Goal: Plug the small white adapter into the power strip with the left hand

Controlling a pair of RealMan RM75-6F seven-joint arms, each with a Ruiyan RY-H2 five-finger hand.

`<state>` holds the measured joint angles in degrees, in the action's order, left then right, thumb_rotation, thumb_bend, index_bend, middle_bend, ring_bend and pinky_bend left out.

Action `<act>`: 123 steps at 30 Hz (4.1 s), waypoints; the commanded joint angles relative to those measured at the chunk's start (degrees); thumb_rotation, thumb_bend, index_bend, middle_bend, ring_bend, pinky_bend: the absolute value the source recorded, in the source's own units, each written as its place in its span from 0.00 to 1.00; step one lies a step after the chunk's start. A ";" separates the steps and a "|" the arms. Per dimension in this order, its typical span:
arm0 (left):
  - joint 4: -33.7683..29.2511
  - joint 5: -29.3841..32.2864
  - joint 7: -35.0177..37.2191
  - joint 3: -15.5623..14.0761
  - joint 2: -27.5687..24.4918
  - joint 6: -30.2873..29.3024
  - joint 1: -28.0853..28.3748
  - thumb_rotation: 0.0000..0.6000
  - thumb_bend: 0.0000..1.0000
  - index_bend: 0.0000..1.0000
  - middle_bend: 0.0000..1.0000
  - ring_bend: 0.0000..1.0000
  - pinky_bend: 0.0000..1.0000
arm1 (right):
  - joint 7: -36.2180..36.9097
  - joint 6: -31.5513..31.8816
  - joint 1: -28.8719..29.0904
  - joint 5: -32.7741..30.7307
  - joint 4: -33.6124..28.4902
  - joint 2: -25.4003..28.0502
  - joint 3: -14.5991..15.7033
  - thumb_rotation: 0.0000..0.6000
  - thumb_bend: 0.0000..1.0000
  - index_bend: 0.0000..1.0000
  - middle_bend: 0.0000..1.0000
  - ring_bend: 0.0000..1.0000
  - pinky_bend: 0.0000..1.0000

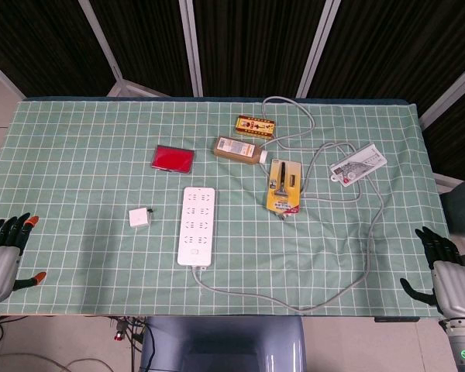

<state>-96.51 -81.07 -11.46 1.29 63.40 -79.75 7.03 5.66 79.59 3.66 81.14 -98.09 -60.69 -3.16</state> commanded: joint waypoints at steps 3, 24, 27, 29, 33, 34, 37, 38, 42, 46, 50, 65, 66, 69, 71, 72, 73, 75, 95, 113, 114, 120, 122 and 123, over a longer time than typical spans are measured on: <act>0.03 0.00 -0.04 -0.01 -0.01 0.00 0.00 1.00 0.02 0.00 0.00 0.00 0.00 | 0.00 0.00 0.00 0.02 -0.01 0.00 0.01 1.00 0.34 0.00 0.00 0.00 0.00; -0.26 0.76 -0.55 0.08 0.07 1.07 0.46 1.00 0.02 0.00 0.00 0.00 0.00 | 0.08 -0.15 -0.10 -0.73 -0.26 0.24 -0.16 1.00 0.34 0.00 0.00 0.00 0.00; -0.53 0.40 -1.38 0.00 0.23 1.13 0.68 1.00 0.02 0.00 0.00 0.00 0.00 | 0.58 0.07 -0.31 -0.86 -0.24 0.51 -0.21 1.00 0.34 0.00 0.00 0.00 0.00; -0.80 0.53 -2.10 0.11 0.34 1.12 0.80 1.00 0.02 0.00 0.00 0.00 0.00 | 0.80 0.15 -0.41 -0.74 -0.26 0.68 -0.14 1.00 0.34 0.00 0.00 0.00 0.00; -1.97 1.21 -3.18 0.68 0.49 1.19 1.17 1.00 0.04 0.00 0.00 0.00 0.00 | 1.10 0.09 -0.44 -0.78 -0.41 0.79 -0.15 1.00 0.34 0.00 0.00 0.00 0.00; -2.40 1.41 -3.86 0.82 0.53 1.42 1.41 1.00 0.04 0.00 0.00 0.00 0.00 | 1.15 0.04 -0.43 -0.79 -0.44 0.81 -0.14 1.00 0.34 0.00 0.00 0.00 0.00; -3.71 1.85 -6.55 1.49 0.88 2.21 2.56 1.00 0.10 0.00 0.02 0.02 0.09 | 1.28 -0.04 -0.42 -0.77 -0.53 0.86 -0.13 1.00 0.34 0.00 0.00 0.00 0.00; -4.14 2.10 -7.71 1.80 1.08 2.47 3.01 1.00 0.13 0.00 0.06 0.06 0.17 | 1.31 -0.07 -0.42 -0.79 -0.54 0.87 -0.13 1.00 0.34 0.00 0.00 0.00 0.00; -6.27 3.07 -12.71 2.93 2.27 4.60 5.55 1.00 0.23 0.00 0.40 0.41 0.52 | 1.56 -0.23 -0.38 -0.90 -0.67 0.95 -0.17 1.00 0.34 0.00 0.00 0.00 0.00; -9.64 7.12 -18.19 3.81 3.37 8.89 8.54 1.00 0.30 0.00 0.73 0.70 0.74 | 1.92 -0.42 -0.36 -0.97 -0.79 1.09 -0.16 1.00 0.34 0.00 0.00 0.00 0.00; -13.64 15.41 -25.28 4.85 4.37 13.09 11.86 1.00 0.30 0.00 0.77 0.74 0.77 | 2.35 -0.58 -0.33 -1.12 -0.85 1.16 -0.23 1.00 0.34 0.00 0.00 0.00 0.00; -15.23 40.49 -42.63 7.16 12.34 14.22 22.82 1.00 0.39 0.00 0.81 0.78 0.81 | 3.94 -1.60 -0.18 -2.17 -1.66 1.72 -0.49 1.00 0.34 0.00 0.00 0.00 0.00; -14.77 41.99 -43.48 7.24 12.99 14.05 23.68 1.00 0.39 0.00 0.81 0.78 0.81 | 4.04 -1.68 -0.16 -2.24 -1.68 1.76 -0.51 1.00 0.34 0.00 0.00 0.00 0.00; -13.46 45.05 -45.21 7.28 14.86 13.52 25.74 1.00 0.39 0.00 0.81 0.78 0.81 | 4.33 -1.88 -0.12 -2.47 -1.73 1.85 -0.58 1.00 0.34 0.00 0.00 0.00 0.00; -12.79 46.52 -45.91 7.18 15.93 13.20 26.78 1.00 0.39 0.00 0.81 0.78 0.81 | 4.47 -2.00 -0.08 -2.64 -1.75 1.89 -0.65 1.00 0.34 0.00 0.00 0.00 0.00; -12.34 47.23 -46.32 7.01 16.52 13.06 27.36 1.00 0.39 0.00 0.81 0.78 0.81 | 4.57 -2.08 -0.07 -2.74 -1.78 1.93 -0.67 1.00 0.34 0.00 0.00 0.00 0.00; -11.82 47.86 -46.72 6.80 17.10 12.94 27.92 1.00 0.39 0.00 0.81 0.78 0.81 | 4.63 -2.13 -0.07 -2.80 -1.82 1.97 -0.68 1.00 0.34 0.00 0.00 0.00 0.00; -10.98 48.82 -47.19 6.53 17.92 12.75 28.74 1.00 0.39 0.00 0.81 0.78 0.81 | 4.71 -2.21 -0.07 -2.89 -1.87 2.03 -0.69 1.00 0.34 0.00 0.00 0.00 0.00; -7.59 53.41 -46.66 4.31 20.93 11.37 33.19 1.00 0.39 0.00 0.82 0.78 0.81 | 5.18 -2.57 -0.12 -3.40 -2.38 2.45 -0.77 1.00 0.34 0.00 0.00 0.00 0.00; -8.73 53.54 -45.25 1.17 21.07 10.31 34.10 1.00 0.40 0.04 0.82 0.78 0.81 | 4.98 -2.31 -0.24 -3.07 -2.42 2.45 -0.69 1.00 0.34 0.00 0.00 0.00 0.00; -8.93 53.39 -45.14 0.99 21.02 10.19 34.06 1.00 0.40 0.04 0.82 0.78 0.81 | 4.97 -2.29 -0.25 -3.06 -2.40 2.44 -0.69 1.00 0.34 0.00 0.00 0.00 0.00; -10.70 52.17 -44.15 -0.05 20.56 9.42 33.81 1.00 0.40 0.05 0.82 0.78 0.81 | 4.89 -2.15 -0.29 -2.93 -2.41 2.39 -0.68 1.00 0.34 0.00 0.00 0.00 0.00; -10.99 51.96 -44.01 -0.34 20.57 9.31 33.85 1.00 0.40 0.05 0.82 0.78 0.81 | 4.91 -2.08 -0.33 -2.86 -2.45 2.43 -0.66 1.00 0.34 0.00 0.00 0.00 0.00; -11.10 51.97 -43.97 -0.46 20.64 9.30 33.89 1.00 0.40 0.05 0.82 0.78 0.81 | 4.93 -2.10 -0.32 -2.89 -2.45 2.43 -0.68 1.00 0.34 0.00 0.00 0.00 0.00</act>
<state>-107.57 -29.09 -55.46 0.85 84.02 -70.45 40.90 10.59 77.51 3.34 78.26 -100.55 -58.26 -3.83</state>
